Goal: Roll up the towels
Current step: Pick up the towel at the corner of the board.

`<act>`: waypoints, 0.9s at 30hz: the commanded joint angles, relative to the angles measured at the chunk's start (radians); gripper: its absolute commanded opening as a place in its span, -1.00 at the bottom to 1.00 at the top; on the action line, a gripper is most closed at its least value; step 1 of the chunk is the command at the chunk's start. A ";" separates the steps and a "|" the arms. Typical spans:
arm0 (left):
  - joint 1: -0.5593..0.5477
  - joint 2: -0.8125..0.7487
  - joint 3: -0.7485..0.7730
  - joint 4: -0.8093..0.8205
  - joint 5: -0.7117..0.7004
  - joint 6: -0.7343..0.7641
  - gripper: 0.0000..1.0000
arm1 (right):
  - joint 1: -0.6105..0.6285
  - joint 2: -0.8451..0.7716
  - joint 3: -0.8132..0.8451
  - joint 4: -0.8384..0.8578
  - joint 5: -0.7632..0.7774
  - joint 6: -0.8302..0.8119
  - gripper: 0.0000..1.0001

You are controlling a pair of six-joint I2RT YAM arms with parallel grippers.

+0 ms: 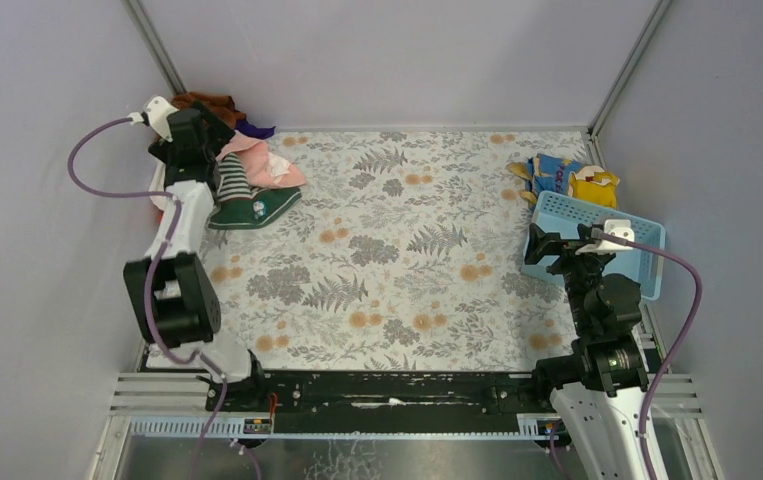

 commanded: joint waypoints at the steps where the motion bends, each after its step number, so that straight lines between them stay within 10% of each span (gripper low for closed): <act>1: 0.056 0.154 0.090 0.164 0.024 -0.109 1.00 | 0.009 0.000 -0.003 0.046 -0.038 -0.020 0.98; 15: 0.072 0.609 0.472 0.349 -0.285 0.039 1.00 | 0.009 0.081 0.004 0.009 -0.091 -0.053 0.99; 23: 0.045 0.769 0.767 0.113 -0.303 0.048 0.97 | 0.010 0.117 0.005 0.003 -0.089 -0.065 0.98; 27: 0.035 0.711 0.623 0.231 -0.342 0.106 1.00 | 0.010 0.118 0.004 0.004 -0.094 -0.064 0.99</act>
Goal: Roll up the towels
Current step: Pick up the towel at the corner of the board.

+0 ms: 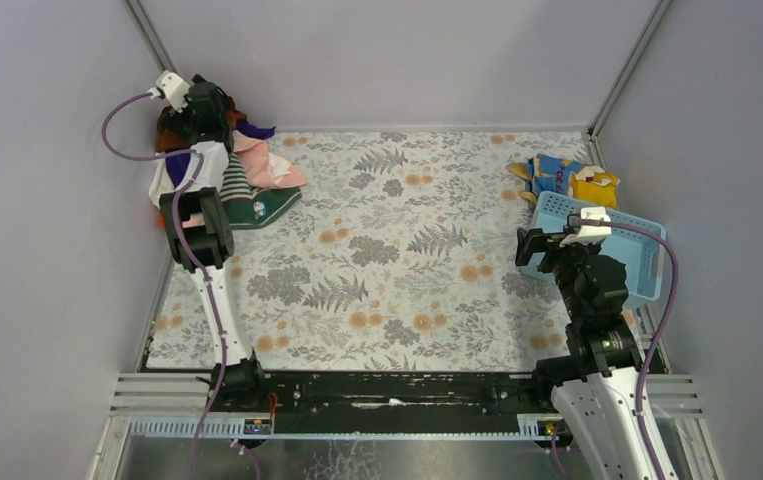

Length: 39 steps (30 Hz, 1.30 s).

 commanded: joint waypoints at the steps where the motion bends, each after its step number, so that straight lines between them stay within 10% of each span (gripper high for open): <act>1: -0.015 -0.064 -0.108 0.085 -0.084 0.079 1.00 | 0.007 -0.001 0.007 0.033 -0.028 -0.017 0.98; 14: -0.141 -0.054 -0.125 0.169 -0.225 0.556 1.00 | 0.006 0.005 0.007 0.037 -0.043 -0.014 0.98; 28: -0.173 -0.259 -0.425 -0.229 -0.085 0.202 0.95 | 0.006 0.026 0.013 0.036 -0.074 0.000 0.98; 39: -0.118 -0.194 -0.459 -0.306 0.046 0.173 0.37 | 0.009 0.015 0.010 0.041 -0.078 -0.003 0.99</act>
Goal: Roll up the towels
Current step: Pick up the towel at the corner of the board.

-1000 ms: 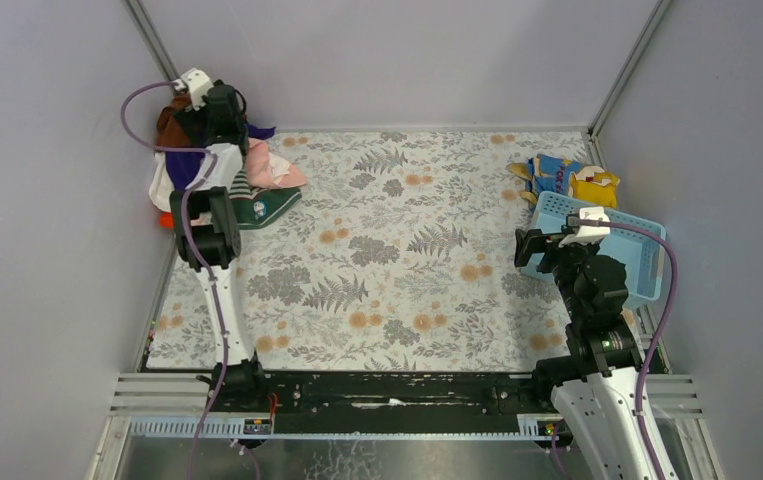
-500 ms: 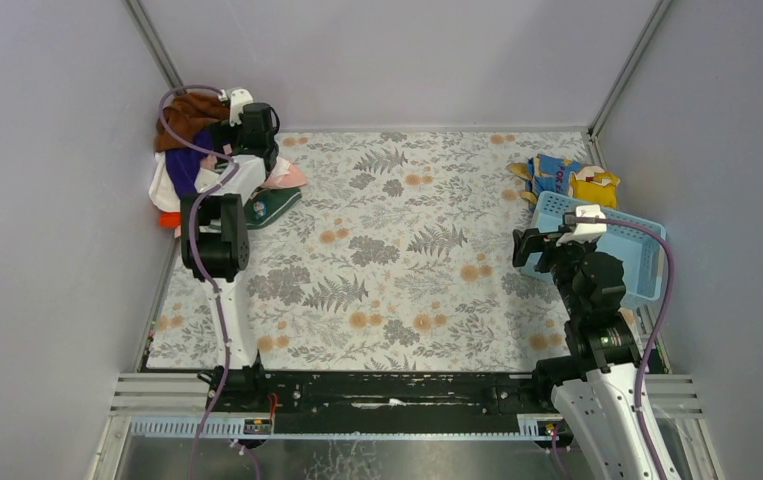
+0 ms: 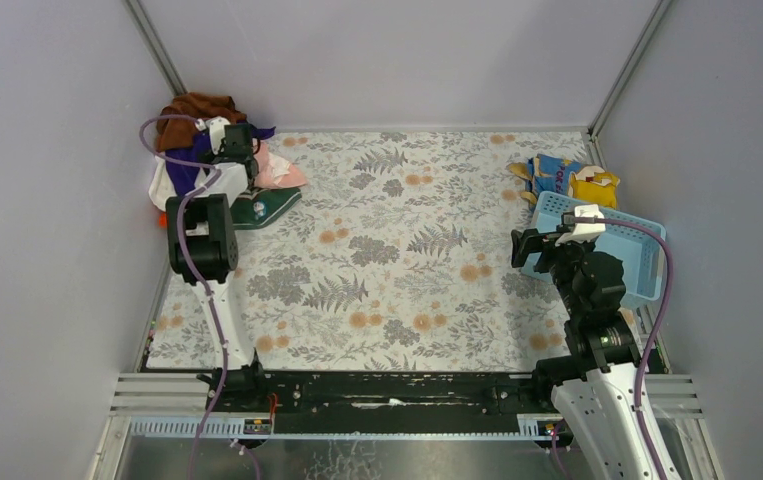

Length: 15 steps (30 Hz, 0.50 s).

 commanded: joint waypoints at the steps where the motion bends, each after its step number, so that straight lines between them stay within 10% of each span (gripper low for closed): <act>1: -0.004 0.039 -0.007 -0.045 0.065 -0.034 0.31 | 0.009 -0.014 0.010 0.040 -0.023 -0.002 0.98; 15: 0.014 0.112 0.009 -0.073 0.165 -0.057 -0.29 | 0.013 -0.042 0.001 0.051 -0.015 -0.005 0.99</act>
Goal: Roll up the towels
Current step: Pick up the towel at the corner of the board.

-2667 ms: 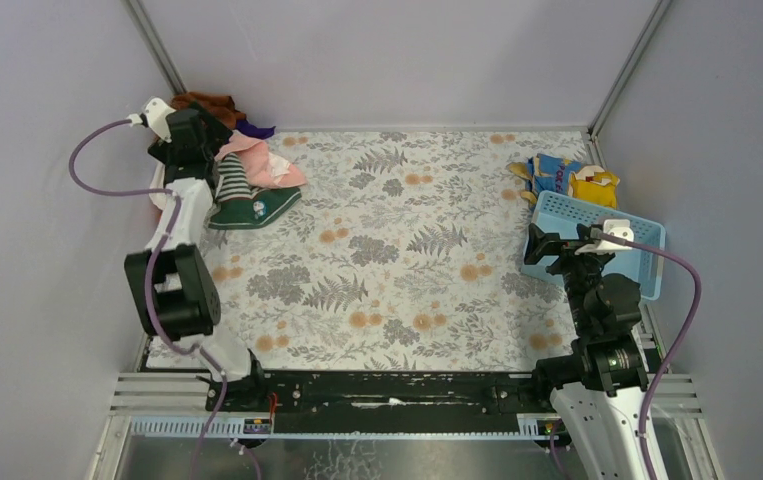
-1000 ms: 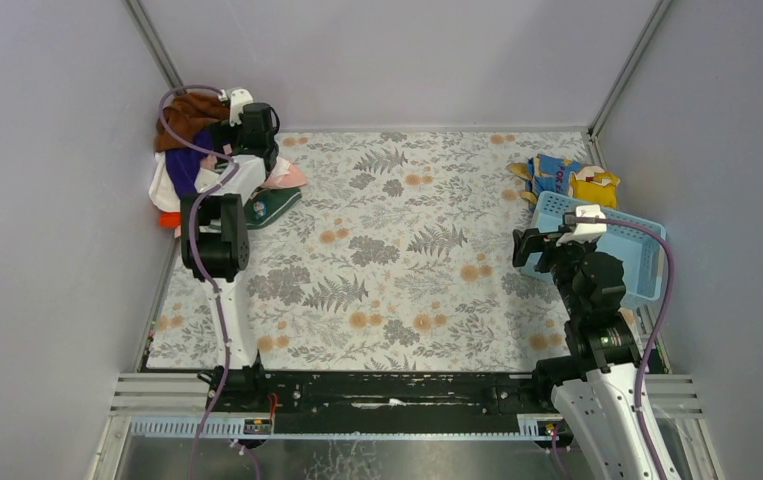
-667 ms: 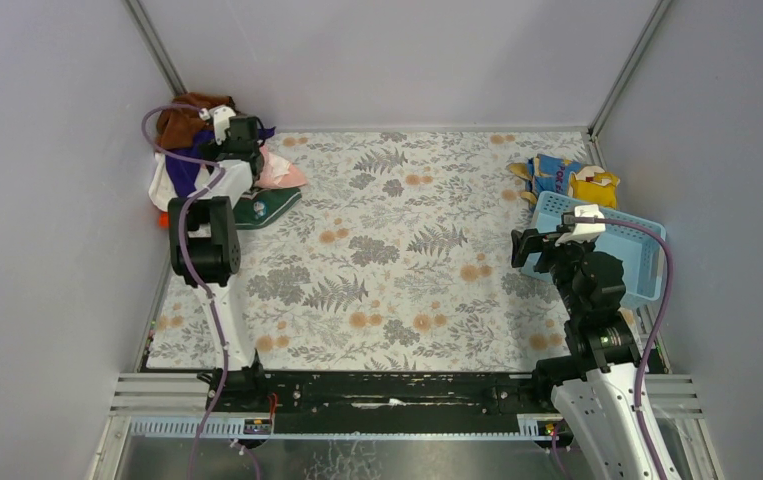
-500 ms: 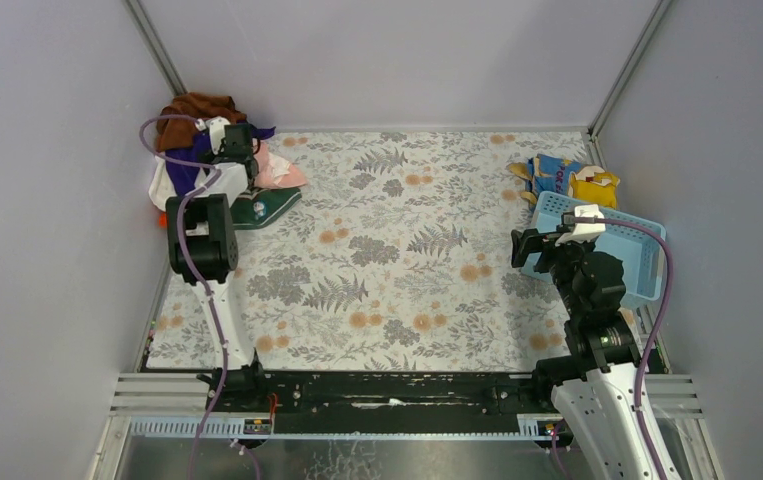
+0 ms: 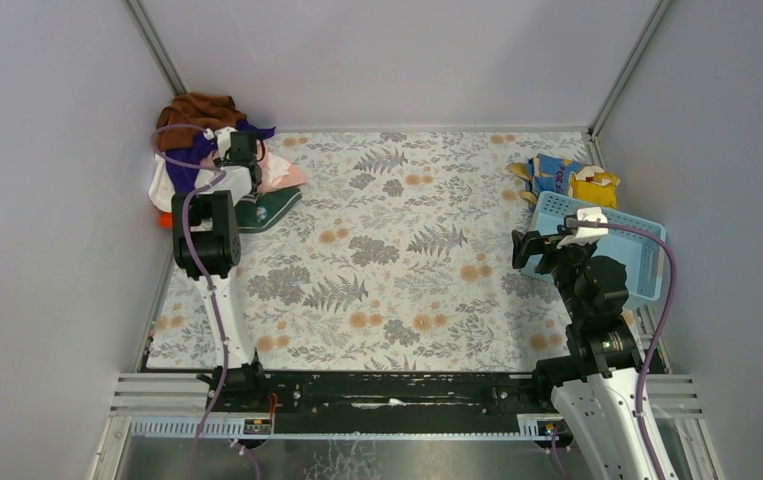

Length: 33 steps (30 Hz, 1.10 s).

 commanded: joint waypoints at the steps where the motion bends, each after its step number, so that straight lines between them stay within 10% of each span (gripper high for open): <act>1: 0.015 0.045 0.014 -0.053 0.072 -0.022 -0.43 | 0.010 -0.015 0.001 0.050 -0.009 -0.006 0.98; 5: 0.021 -0.003 0.007 -0.071 0.065 -0.029 -1.00 | 0.012 -0.019 0.000 0.055 -0.006 -0.004 0.98; 20: -0.101 -0.555 0.133 -0.016 -0.096 0.065 -1.00 | 0.014 -0.032 0.005 0.050 -0.022 0.005 0.98; 33: -0.051 -0.430 0.660 -0.187 -0.168 0.142 -1.00 | 0.018 -0.056 0.006 0.053 -0.040 0.013 0.99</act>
